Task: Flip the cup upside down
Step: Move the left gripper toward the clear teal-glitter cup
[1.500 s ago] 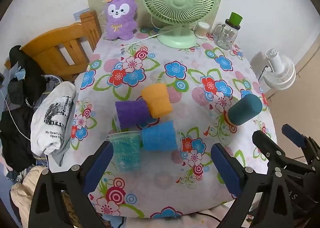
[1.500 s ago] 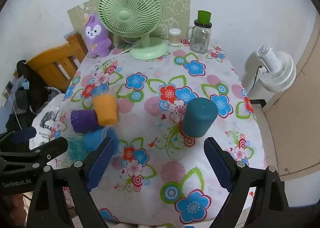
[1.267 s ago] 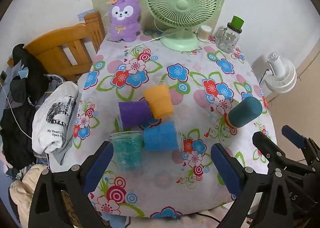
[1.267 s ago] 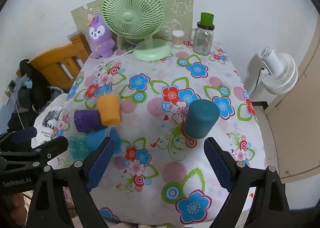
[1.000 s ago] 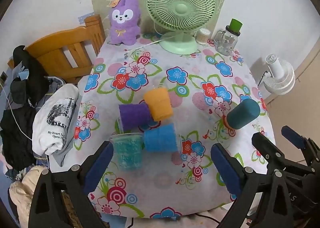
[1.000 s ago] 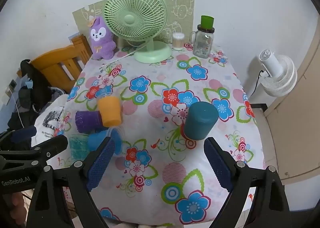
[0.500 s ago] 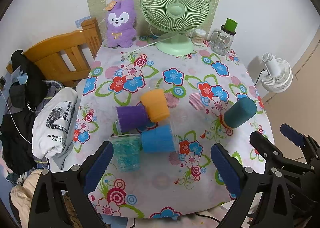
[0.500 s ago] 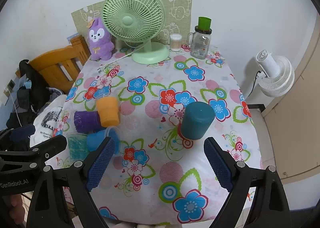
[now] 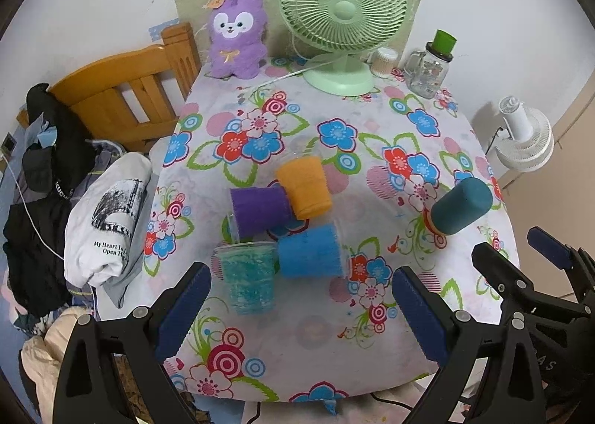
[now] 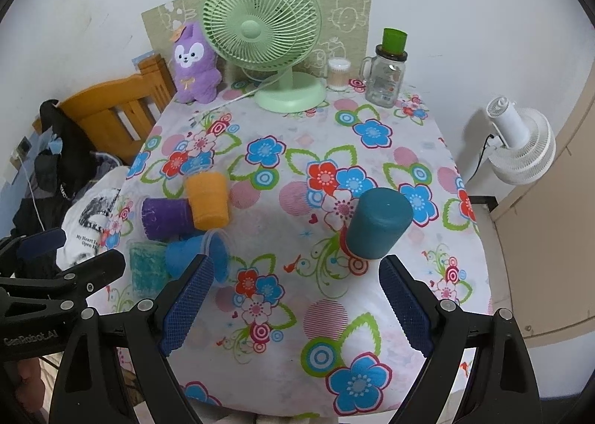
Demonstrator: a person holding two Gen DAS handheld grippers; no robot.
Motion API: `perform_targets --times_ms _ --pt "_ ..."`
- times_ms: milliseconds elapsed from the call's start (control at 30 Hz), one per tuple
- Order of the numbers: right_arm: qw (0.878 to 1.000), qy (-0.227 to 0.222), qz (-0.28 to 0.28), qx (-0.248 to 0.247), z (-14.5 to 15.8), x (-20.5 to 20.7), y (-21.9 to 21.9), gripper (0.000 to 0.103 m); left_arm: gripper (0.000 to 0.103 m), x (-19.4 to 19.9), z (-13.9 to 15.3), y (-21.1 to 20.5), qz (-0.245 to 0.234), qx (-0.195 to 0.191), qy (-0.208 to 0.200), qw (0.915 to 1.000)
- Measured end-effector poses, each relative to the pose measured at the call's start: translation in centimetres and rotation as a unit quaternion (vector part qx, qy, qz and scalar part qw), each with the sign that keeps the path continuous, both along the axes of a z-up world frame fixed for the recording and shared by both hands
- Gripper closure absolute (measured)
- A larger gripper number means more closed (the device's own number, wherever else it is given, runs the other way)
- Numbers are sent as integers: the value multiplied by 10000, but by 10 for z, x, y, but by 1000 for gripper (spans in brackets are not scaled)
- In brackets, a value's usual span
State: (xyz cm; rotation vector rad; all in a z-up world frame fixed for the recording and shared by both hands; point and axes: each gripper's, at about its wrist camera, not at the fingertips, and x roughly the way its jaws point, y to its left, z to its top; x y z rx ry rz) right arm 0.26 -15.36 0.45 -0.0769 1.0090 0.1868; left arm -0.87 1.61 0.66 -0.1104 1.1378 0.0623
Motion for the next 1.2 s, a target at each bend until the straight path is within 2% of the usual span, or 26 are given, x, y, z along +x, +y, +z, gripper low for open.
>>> perform_targets --times_ms 633,1200 --pt "9999 98 79 -9 -2 14 37 11 4 4 -6 36 69 112 165 9998" --pt "9994 331 31 -85 -29 22 68 11 4 11 -50 66 42 52 633 9980"
